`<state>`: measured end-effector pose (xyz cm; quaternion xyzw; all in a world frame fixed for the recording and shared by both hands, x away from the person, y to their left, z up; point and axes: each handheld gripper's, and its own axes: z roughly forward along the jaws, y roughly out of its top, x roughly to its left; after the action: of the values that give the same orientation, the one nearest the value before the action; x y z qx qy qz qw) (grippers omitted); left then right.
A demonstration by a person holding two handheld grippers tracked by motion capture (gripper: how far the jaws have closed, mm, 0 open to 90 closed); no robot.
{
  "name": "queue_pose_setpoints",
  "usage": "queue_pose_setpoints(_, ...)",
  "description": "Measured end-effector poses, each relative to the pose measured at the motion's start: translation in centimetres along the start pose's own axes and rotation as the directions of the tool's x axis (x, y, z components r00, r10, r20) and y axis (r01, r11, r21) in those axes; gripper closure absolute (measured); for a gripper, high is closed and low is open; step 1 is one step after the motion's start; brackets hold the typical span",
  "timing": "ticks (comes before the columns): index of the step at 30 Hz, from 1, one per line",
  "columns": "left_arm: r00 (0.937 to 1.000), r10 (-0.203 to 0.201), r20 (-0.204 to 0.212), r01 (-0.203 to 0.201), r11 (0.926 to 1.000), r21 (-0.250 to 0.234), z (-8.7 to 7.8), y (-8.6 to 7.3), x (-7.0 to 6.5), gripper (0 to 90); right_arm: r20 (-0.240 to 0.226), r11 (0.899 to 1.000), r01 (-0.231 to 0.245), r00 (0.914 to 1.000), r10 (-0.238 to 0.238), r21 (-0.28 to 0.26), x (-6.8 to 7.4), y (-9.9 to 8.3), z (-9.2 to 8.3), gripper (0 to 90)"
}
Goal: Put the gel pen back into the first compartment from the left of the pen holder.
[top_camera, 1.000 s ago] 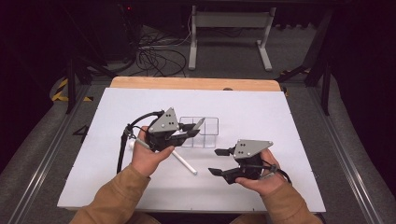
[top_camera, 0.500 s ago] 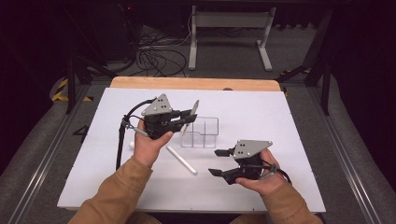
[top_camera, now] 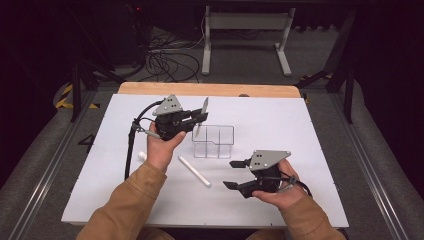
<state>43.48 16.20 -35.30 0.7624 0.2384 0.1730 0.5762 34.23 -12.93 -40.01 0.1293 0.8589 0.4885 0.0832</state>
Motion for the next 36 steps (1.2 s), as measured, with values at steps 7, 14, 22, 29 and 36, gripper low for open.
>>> queue_pose_setpoints(7,0.9999,0.001,-0.017,-0.001,1.0,0.009,0.3,-0.2,0.4,78.3,-0.001,1.0,0.004,1.0,-0.004,0.005,0.0,0.0,0.1,36.1)
queue_pose_setpoints(14,0.9995,0.018,-0.026,-0.018,0.9996,0.02,0.6,-0.4,0.4,76.9,0.0,1.0,0.005,1.0,-0.005,0.004,0.0,0.0,0.1,36.2)
queue_pose_setpoints(22,0.9958,0.045,-0.08,-0.038,0.9956,0.085,-0.4,-0.4,-0.2,35.6,0.004,1.0,0.002,1.0,-0.002,-0.001,0.0,0.0,-0.1,36.2)
queue_pose_setpoints(29,0.9907,0.09,-0.102,-0.082,0.9937,0.076,-2.9,-0.5,-1.5,27.5,0.012,1.0,0.003,0.9999,-0.003,-0.004,0.0,0.0,-0.1,36.2)
queue_pose_setpoints(36,0.9913,0.096,-0.09,-0.09,0.9935,0.069,-4.7,-0.5,-2.6,21.3,0.017,1.0,0.002,0.9999,-0.002,-0.01,-0.1,0.1,-0.2,36.2)
